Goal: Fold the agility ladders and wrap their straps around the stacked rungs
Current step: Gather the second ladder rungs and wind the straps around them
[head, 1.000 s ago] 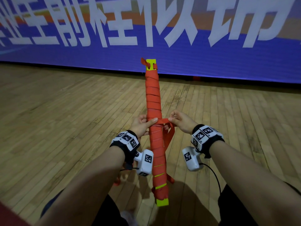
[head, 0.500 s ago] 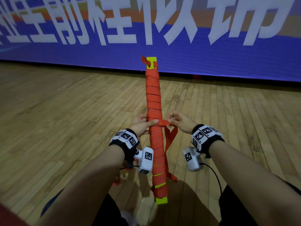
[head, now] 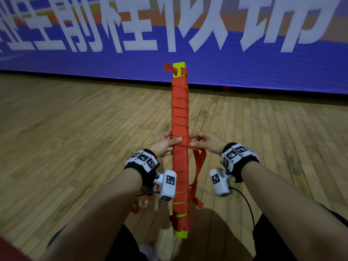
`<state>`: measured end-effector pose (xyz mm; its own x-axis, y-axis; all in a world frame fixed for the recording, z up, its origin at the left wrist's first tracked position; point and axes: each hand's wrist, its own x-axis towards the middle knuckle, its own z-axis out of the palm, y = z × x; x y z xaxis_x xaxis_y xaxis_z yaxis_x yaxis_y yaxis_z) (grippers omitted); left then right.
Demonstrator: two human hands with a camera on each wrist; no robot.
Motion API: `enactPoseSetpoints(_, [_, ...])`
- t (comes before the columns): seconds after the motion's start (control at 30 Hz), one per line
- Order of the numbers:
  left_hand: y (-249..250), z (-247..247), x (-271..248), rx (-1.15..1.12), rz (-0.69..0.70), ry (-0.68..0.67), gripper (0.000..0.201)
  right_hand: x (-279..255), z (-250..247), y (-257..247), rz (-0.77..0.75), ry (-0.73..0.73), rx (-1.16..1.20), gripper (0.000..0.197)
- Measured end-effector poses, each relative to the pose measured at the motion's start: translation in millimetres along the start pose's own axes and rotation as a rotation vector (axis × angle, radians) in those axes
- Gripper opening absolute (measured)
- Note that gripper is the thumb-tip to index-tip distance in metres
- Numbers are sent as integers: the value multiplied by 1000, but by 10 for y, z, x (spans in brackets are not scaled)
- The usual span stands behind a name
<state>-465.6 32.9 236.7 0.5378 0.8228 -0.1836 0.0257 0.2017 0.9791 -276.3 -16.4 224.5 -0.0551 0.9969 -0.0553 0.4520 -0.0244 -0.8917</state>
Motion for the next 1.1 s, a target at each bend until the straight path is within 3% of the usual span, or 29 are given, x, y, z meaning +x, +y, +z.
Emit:
enactPoseSetpoints(0.07, [17,-2,-10,3,-8,-7,33,-2,6,-5,10,-33,-11,19])
enactPoseSetpoints(0.13, [18,-18,-19,10,-15,-6,33,-11,19,-13,20,-41,3,4])
enactPoseSetpoints(0.6, [15,-145,-31,42,-18,82,30,-10,94,-116,-8,-65,99,20])
enactPoseSetpoints(0.73, [19,-130,-79,62,-35,9,34,7,138,-110,9,-42,44,3])
enactPoseSetpoints(0.83, [26,-122,-120,30,-41,-42,35,22,150,-119,25,-64,74,27])
enactPoseSetpoints(1.0, [29,-174,-140,-71,-50,-85,28,0,196,-150,34,-36,147,28])
enactPoseSetpoints(1.1, [62,-149,-170,-65,-30,-17,27,17,241,-140,36,41,210,29])
